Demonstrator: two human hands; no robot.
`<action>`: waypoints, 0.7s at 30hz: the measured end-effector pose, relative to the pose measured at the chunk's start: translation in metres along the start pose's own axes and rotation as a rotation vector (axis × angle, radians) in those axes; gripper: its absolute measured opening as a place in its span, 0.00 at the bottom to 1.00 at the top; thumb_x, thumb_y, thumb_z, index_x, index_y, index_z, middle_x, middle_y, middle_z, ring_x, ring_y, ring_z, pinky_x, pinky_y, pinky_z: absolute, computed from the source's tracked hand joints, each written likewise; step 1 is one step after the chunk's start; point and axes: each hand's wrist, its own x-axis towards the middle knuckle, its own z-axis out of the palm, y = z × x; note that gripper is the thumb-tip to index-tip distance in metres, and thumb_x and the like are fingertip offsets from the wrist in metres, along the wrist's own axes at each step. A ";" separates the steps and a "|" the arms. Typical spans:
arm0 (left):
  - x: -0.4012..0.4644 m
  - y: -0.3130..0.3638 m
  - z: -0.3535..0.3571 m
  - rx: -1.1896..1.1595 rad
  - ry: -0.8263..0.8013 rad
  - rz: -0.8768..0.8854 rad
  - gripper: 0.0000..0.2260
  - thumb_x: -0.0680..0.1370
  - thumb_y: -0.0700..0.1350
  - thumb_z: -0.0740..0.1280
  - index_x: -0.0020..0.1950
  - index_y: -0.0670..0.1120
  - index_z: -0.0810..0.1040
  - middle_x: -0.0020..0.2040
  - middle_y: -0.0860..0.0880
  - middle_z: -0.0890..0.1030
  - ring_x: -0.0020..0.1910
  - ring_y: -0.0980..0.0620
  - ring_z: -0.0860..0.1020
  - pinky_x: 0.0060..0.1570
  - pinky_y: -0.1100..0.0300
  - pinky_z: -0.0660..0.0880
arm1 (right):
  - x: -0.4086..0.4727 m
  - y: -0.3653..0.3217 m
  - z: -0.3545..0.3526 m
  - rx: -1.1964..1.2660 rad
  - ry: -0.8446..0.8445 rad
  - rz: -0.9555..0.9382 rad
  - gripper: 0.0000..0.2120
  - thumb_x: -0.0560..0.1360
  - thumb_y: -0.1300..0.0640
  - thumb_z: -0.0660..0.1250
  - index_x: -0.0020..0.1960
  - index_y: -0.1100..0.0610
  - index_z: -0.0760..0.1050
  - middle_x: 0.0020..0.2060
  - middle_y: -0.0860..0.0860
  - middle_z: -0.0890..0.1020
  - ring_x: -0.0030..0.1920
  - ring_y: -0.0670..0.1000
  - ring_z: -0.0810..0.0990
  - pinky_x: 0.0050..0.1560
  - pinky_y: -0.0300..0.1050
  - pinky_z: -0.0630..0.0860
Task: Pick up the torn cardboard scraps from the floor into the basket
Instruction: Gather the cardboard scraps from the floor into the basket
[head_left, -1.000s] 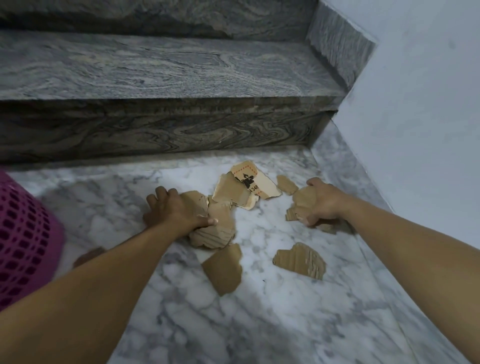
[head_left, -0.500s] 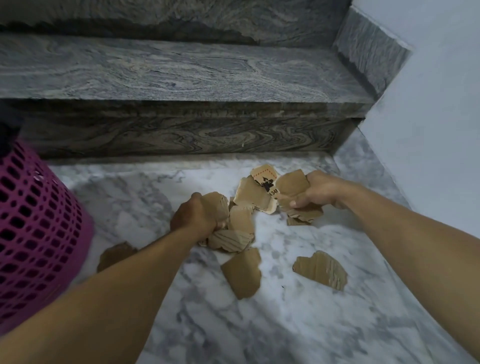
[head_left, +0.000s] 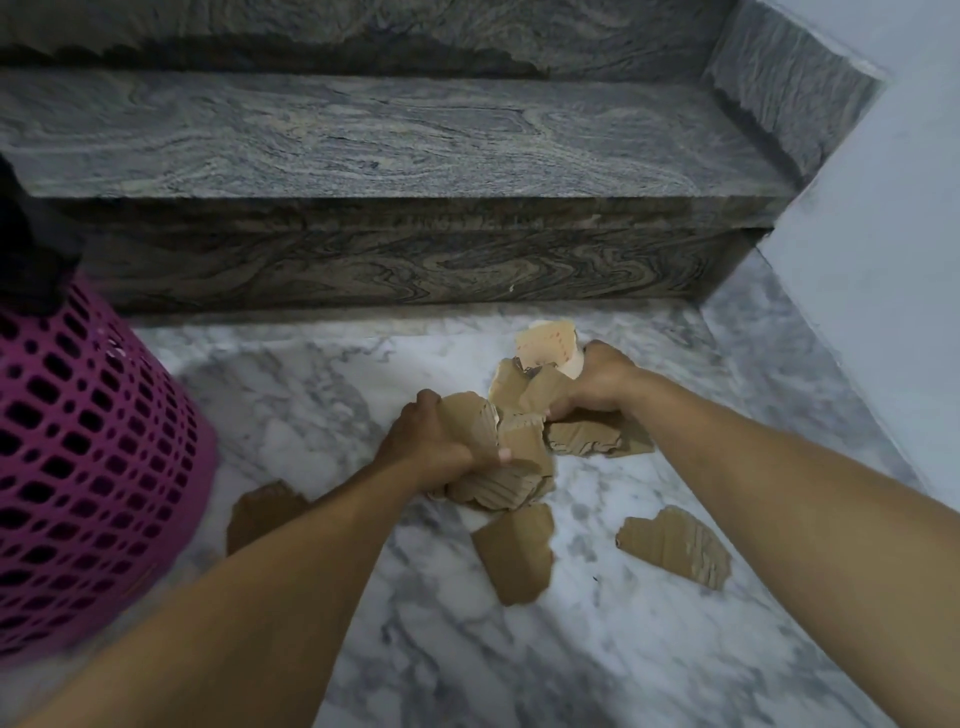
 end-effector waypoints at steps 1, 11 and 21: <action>-0.002 0.000 0.001 0.047 0.005 0.009 0.50 0.51 0.68 0.76 0.65 0.46 0.65 0.63 0.46 0.71 0.62 0.45 0.73 0.58 0.50 0.74 | -0.001 -0.001 0.002 0.062 -0.023 0.003 0.30 0.60 0.57 0.82 0.57 0.54 0.70 0.55 0.52 0.78 0.53 0.54 0.77 0.56 0.48 0.77; -0.018 0.003 0.014 0.264 0.130 0.045 0.40 0.58 0.57 0.81 0.62 0.47 0.64 0.63 0.46 0.71 0.63 0.43 0.71 0.57 0.50 0.73 | -0.021 -0.015 0.002 0.227 -0.037 0.031 0.29 0.61 0.64 0.79 0.57 0.57 0.70 0.50 0.54 0.78 0.48 0.54 0.78 0.43 0.46 0.78; -0.007 0.008 -0.016 0.010 -0.088 0.126 0.27 0.55 0.42 0.83 0.47 0.48 0.73 0.48 0.47 0.80 0.50 0.46 0.79 0.45 0.56 0.77 | -0.026 0.049 -0.056 0.318 0.124 0.082 0.19 0.69 0.67 0.73 0.58 0.59 0.75 0.53 0.54 0.80 0.52 0.55 0.78 0.54 0.47 0.77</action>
